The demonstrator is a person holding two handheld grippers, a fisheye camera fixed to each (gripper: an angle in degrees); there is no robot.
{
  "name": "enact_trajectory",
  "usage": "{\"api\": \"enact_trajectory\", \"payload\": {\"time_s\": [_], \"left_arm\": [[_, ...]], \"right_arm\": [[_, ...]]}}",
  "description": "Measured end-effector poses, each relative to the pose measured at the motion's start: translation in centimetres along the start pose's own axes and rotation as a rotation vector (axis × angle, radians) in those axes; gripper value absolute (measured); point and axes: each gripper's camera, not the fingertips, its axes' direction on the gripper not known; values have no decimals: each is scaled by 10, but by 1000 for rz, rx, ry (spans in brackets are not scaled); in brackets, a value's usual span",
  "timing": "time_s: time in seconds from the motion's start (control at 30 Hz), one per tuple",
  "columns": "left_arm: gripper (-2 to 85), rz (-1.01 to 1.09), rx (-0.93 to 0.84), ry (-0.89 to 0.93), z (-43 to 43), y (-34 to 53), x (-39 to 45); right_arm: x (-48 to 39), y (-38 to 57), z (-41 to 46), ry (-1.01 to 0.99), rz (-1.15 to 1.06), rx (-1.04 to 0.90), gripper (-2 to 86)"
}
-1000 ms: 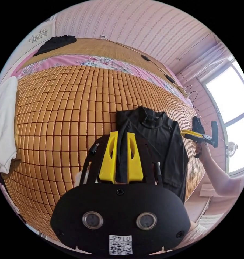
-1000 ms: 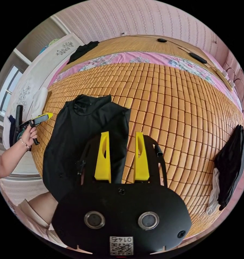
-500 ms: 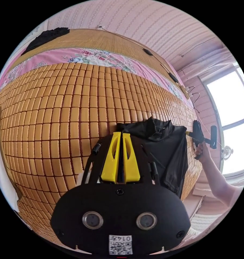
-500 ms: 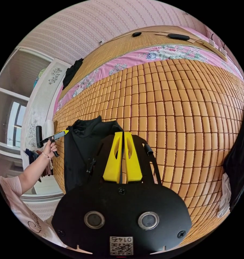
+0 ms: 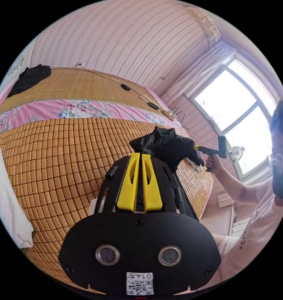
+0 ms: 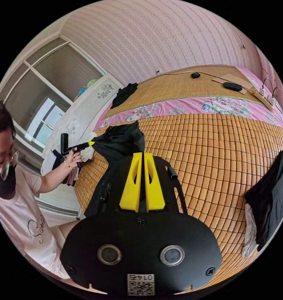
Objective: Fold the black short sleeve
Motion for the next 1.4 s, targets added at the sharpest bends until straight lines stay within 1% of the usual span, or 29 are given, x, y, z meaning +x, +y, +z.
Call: {"api": "enact_trajectory", "payload": {"time_s": [0.03,0.1,0.13,0.2,0.27,0.33,0.37,0.43,0.5,0.6,0.67,0.73,0.83,0.9,1.0,1.03,1.07,1.1,1.13,1.17,1.2,1.27,1.33,1.4], "left_arm": [[-10,9,-25,8,-22,23,16],[-10,-3,-68,40,-49,61,34],[-10,-14,-101,59,-63,90,44],[-10,-34,-158,67,-77,135,57],[-10,-61,-222,70,-78,180,67],[-10,-105,-275,73,-66,233,73],[-10,-114,-288,63,-61,244,73],[-10,-170,-349,-17,-45,278,71],[-10,-189,-369,-62,-40,289,71],[-10,-169,-297,-50,-57,289,81],[-10,-140,-225,-48,-80,284,96],[-10,-92,-113,-11,-123,273,122],[-10,-23,-17,-6,-173,265,163],[-10,20,-12,-23,-194,268,190],[-10,13,-68,-92,-195,298,218],[-10,-32,-93,-139,-185,316,219],[-10,-72,-98,-170,-180,324,218],[-10,-142,-82,-245,-172,342,219],[-10,-178,-82,-299,-164,357,220],[-10,-196,-97,-312,-160,363,221],[-9,-258,-125,-327,-159,371,221],[-9,-296,-90,-315,-173,376,231],[-6,-249,-25,-250,-193,367,258],[1,-193,-25,-218,-191,349,284]], "right_arm": [[-9,11,-6,-8,-17,-13,4],[-43,63,-24,-12,-58,-78,4],[-49,78,-26,-6,-59,-99,4],[-64,140,-18,9,-25,-198,4],[-62,189,3,1,46,-276,4],[-53,234,32,30,124,-361,5],[-48,258,51,64,155,-408,5],[-47,279,72,125,152,-452,5],[-53,289,79,150,115,-400,5],[-62,291,69,187,80,-323,4],[-72,288,49,181,52,-239,4],[-82,284,26,204,28,-165,4],[-106,286,-9,215,-48,-60,4],[-126,298,-19,227,-103,-67,5],[-128,331,0,219,-82,-126,6],[-127,340,8,225,-74,-138,7],[-124,357,26,271,-54,-170,8],[-121,375,40,344,-20,-172,12],[-120,383,45,357,-5,-165,14],[-118,397,50,356,21,-161,25],[-118,407,49,355,60,-157,36],[-123,415,43,340,84,-123,48],[-135,412,41,336,63,-108,51],[-157,394,58,315,4,-111,63]]}}
